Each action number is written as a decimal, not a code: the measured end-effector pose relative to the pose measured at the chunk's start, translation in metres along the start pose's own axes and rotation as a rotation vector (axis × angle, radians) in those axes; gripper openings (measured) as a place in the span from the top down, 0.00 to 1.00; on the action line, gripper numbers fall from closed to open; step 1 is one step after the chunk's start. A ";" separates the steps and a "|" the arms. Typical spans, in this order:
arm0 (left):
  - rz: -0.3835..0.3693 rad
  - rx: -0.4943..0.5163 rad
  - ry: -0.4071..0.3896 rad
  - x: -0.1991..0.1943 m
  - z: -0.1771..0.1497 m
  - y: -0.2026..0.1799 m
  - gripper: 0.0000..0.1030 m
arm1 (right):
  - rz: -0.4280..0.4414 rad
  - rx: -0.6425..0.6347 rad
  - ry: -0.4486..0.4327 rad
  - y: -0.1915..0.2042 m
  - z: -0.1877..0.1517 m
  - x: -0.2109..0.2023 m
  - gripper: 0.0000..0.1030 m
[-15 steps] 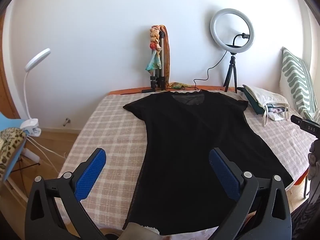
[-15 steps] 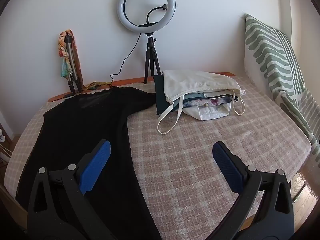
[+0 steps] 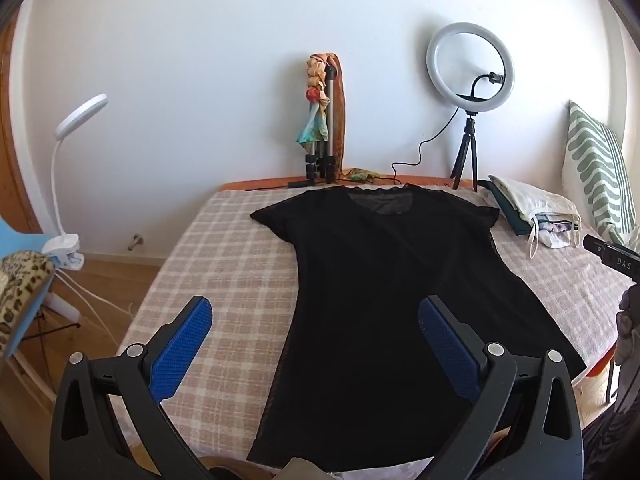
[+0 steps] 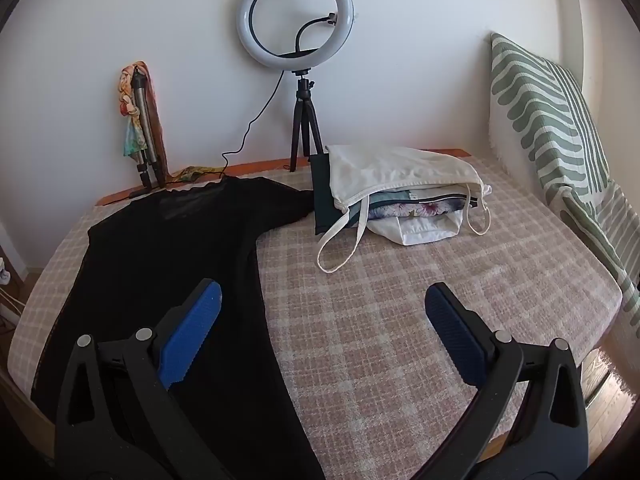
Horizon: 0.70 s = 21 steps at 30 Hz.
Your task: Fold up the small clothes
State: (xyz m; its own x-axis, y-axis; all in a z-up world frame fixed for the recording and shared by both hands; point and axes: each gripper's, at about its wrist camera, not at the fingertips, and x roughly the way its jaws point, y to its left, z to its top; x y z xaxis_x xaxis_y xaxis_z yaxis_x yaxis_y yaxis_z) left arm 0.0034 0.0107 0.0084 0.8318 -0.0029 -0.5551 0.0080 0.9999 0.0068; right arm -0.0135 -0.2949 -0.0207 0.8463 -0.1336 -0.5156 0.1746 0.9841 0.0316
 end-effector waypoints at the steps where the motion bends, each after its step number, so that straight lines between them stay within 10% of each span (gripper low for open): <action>1: -0.001 0.000 0.000 0.000 0.000 0.000 0.00 | -0.001 -0.001 0.000 0.000 0.001 0.001 0.00; 21: 0.005 -0.002 -0.012 -0.002 -0.001 -0.002 0.00 | 0.002 -0.005 -0.005 0.000 0.001 0.000 0.00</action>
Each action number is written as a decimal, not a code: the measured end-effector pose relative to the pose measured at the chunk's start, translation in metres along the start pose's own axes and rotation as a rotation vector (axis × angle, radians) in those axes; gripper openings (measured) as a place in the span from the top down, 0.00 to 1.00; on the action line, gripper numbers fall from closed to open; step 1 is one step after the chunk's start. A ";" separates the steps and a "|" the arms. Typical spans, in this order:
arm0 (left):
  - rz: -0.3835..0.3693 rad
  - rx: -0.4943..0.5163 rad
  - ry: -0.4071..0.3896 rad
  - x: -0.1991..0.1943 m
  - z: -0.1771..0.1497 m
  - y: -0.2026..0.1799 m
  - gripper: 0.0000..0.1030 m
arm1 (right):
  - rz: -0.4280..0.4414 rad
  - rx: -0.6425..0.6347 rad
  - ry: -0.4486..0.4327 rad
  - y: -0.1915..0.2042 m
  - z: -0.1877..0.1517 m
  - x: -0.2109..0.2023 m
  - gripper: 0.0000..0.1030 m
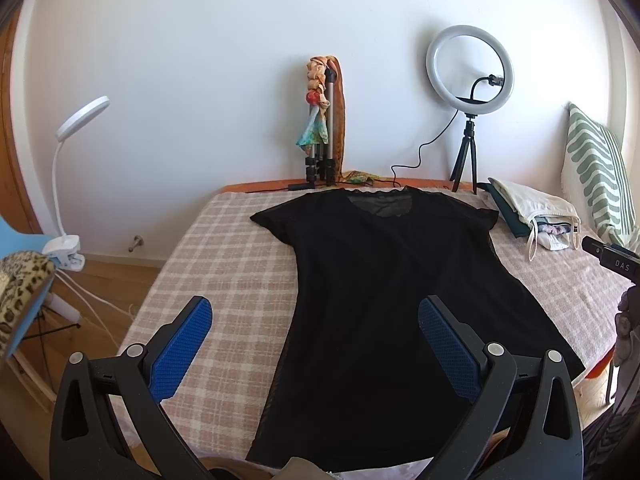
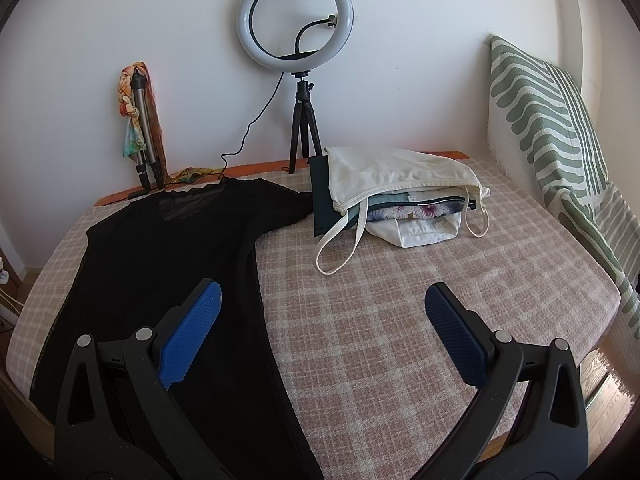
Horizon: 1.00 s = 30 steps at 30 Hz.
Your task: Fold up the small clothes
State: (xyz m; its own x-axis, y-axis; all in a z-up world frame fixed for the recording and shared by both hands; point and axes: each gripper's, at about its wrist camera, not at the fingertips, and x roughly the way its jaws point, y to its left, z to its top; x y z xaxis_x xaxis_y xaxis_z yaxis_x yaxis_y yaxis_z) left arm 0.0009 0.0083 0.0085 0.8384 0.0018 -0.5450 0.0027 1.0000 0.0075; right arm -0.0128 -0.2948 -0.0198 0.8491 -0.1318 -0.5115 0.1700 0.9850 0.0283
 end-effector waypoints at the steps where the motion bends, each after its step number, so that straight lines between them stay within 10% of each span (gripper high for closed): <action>1: 0.000 -0.001 0.000 0.000 0.000 0.000 0.00 | -0.001 0.000 -0.001 0.000 0.000 0.000 0.00; 30: 0.002 -0.004 -0.007 -0.001 0.000 0.000 0.00 | -0.002 -0.003 -0.005 0.001 0.000 -0.001 0.00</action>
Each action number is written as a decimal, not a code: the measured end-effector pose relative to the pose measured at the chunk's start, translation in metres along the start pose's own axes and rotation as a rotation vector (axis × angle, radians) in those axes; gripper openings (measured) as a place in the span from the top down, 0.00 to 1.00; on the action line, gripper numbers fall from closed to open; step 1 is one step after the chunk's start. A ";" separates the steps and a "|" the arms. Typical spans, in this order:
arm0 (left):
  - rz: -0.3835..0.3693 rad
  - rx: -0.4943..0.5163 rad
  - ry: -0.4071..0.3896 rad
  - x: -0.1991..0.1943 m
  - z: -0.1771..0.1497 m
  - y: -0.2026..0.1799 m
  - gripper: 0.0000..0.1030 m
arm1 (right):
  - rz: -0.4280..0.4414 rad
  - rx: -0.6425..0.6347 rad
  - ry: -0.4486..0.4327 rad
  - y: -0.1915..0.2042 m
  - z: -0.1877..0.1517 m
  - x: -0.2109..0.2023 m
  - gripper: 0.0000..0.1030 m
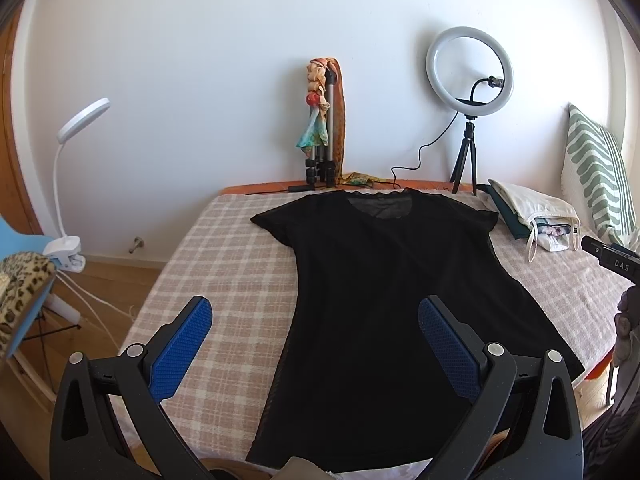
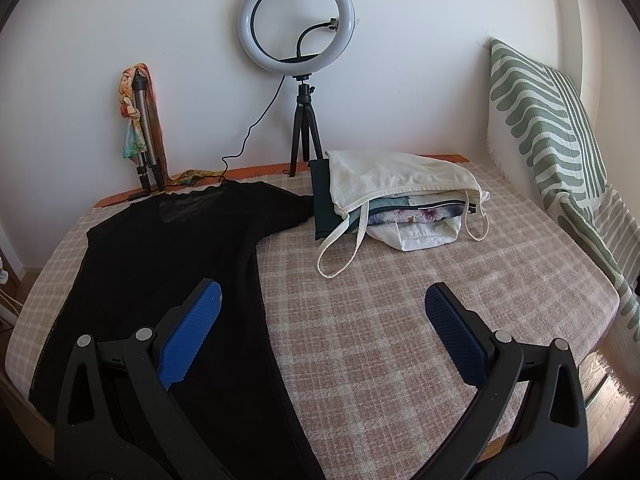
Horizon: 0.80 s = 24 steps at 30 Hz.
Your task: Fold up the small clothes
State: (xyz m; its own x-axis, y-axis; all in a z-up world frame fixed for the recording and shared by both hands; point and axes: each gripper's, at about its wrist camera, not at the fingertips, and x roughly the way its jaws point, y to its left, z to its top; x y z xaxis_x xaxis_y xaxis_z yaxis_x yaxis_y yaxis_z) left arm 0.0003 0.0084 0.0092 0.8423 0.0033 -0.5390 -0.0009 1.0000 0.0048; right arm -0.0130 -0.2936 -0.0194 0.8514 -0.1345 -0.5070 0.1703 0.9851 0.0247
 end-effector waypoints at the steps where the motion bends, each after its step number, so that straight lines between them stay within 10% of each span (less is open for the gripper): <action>1: 0.000 -0.001 0.000 0.000 0.000 0.000 0.00 | 0.000 0.000 0.000 0.000 0.000 0.000 0.00; 24: 0.006 0.006 0.006 0.002 -0.004 -0.001 0.00 | 0.022 -0.004 -0.007 0.009 0.005 0.000 0.00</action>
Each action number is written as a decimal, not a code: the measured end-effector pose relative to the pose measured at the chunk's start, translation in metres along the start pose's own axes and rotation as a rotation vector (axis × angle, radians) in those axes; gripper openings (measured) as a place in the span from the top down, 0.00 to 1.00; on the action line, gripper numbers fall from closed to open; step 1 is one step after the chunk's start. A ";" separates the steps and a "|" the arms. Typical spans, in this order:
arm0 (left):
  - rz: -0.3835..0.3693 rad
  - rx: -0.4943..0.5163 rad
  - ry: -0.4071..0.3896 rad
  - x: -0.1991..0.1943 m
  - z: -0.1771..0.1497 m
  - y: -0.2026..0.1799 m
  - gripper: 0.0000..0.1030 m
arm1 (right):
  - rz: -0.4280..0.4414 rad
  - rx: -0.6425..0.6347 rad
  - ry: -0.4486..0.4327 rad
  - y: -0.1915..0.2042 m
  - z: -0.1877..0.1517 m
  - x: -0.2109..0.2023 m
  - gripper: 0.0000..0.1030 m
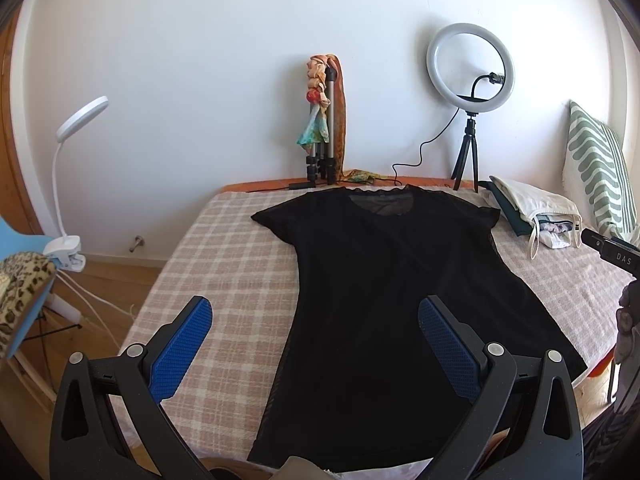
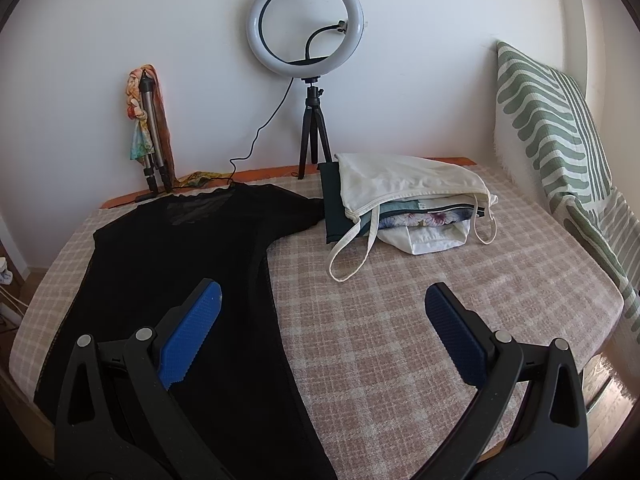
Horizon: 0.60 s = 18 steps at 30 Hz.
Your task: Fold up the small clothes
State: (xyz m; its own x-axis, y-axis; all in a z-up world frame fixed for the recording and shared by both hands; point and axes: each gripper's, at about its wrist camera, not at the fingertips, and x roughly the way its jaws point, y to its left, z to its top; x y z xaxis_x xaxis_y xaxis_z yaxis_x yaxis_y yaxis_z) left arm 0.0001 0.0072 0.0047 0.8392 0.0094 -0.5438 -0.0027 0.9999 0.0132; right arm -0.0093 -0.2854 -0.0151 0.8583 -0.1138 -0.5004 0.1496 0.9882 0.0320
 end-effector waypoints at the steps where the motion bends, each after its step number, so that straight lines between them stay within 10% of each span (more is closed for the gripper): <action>1: 0.003 0.001 0.000 0.000 0.000 0.000 0.00 | 0.002 -0.001 -0.001 0.001 0.000 0.000 0.00; 18: -0.072 -0.048 0.100 0.020 -0.027 0.031 0.00 | 0.229 0.045 0.033 0.054 0.028 0.011 0.00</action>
State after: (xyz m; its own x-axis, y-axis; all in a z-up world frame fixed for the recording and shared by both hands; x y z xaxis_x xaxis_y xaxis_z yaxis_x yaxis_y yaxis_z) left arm 0.0017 0.0382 -0.0285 0.7795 -0.0636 -0.6232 0.0272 0.9973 -0.0678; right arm 0.0221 -0.2360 0.0047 0.8558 0.1170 -0.5040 -0.0246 0.9822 0.1862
